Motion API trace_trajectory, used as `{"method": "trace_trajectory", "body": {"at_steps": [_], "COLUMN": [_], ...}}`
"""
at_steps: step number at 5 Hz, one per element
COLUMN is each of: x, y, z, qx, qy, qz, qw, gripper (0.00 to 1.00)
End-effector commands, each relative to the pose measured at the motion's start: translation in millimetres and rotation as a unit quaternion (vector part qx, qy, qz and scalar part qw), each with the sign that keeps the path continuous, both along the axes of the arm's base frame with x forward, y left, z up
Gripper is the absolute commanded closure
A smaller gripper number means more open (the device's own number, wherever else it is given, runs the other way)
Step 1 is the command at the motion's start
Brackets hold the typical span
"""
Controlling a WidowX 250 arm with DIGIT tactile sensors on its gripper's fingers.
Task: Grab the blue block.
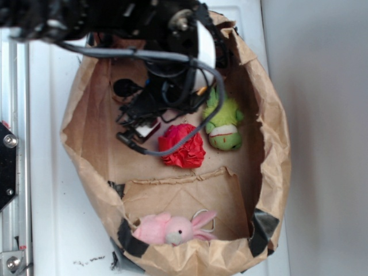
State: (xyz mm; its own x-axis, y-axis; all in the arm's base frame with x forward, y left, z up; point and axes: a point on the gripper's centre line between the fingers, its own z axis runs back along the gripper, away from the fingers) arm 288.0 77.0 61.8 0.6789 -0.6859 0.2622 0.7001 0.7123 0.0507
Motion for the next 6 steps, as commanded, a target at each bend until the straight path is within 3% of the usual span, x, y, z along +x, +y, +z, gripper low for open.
{"method": "trace_trajectory", "body": {"at_steps": [1, 2, 3, 6], "x": [15.1, 12.3, 17.4, 13.8], "y": [26.4, 39.5, 51.3, 28.4], "z": [30.8, 41.0, 27.4, -1.7], "qx": [0.012, 0.010, 0.035, 0.018], "qy": [-0.008, -0.001, 0.011, 0.031], "qz": [0.040, 0.038, 0.049, 0.030], "qw": [0.999, 0.999, 0.998, 0.999], "gripper": [0.00, 0.00, 0.00, 0.00]}}
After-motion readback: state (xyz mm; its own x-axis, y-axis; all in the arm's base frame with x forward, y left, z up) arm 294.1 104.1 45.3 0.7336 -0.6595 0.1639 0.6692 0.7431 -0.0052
